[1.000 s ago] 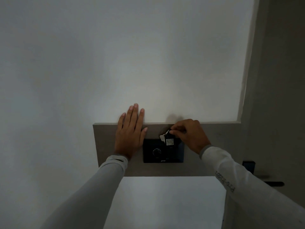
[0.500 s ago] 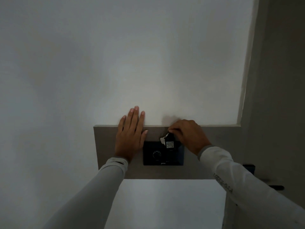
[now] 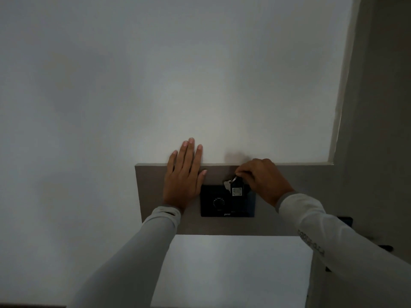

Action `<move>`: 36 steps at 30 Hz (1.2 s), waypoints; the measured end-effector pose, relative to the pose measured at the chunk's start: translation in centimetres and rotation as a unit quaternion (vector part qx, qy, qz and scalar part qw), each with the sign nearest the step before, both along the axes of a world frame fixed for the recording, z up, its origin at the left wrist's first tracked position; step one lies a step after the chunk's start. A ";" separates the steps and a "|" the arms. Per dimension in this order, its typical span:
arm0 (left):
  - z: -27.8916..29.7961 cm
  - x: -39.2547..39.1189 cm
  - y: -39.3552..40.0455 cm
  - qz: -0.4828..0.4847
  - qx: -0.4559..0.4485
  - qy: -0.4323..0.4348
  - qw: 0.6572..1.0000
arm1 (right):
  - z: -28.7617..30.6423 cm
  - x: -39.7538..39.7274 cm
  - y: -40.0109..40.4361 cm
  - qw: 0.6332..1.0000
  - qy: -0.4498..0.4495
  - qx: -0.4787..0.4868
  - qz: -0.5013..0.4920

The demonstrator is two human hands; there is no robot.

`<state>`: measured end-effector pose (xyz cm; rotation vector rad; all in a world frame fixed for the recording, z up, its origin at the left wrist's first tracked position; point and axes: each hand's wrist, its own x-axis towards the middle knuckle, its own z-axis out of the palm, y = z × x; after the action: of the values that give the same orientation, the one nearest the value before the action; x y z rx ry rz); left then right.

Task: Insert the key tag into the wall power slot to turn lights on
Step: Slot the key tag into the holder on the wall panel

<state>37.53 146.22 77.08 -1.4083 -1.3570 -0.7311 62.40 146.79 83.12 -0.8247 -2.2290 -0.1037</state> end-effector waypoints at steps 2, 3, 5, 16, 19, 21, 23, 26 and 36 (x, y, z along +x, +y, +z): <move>0.1 0.0 -0.1 0.002 -0.003 0.002 1.000 | 0.5 0.0 -0.1 1.000 -0.014 0.000 0.007; 0.0 0.0 -0.2 0.003 -0.006 0.004 1.000 | 0.7 0.1 -0.1 1.000 -0.022 -0.003 0.008; 0.1 -0.1 -0.3 0.010 -0.008 0.010 1.000 | 0.9 0.1 -0.3 0.999 -0.035 -0.012 0.009; 0.5 0.3 -1.2 0.016 -0.029 0.008 0.999 | 0.1 0.6 -0.2 0.996 0.054 -0.066 0.028; 0.4 0.3 -1.1 0.014 -0.029 0.008 0.999 | -0.1 0.7 -0.3 0.987 0.080 -0.126 0.052; 0.3 0.1 -0.9 0.012 -0.027 0.007 1.000 | -0.6 0.6 -0.5 0.980 0.108 -0.154 0.062; 0.2 0.0 -0.7 0.008 -0.023 0.006 1.000 | -0.6 0.3 -0.3 0.974 0.137 -0.164 0.072; 0.1 -0.1 -0.5 0.010 -0.020 0.011 1.000 | 0.2 0.2 0.1 0.971 0.146 -0.172 0.084; 0.3 0.0 -0.8 0.015 -0.022 0.010 1.000 | -1.3 0.5 -0.7 0.994 -0.006 0.103 0.034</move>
<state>37.54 145.47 77.34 -1.4228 -1.3836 -0.6693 62.89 146.13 81.82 -0.6355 -2.2104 -0.3014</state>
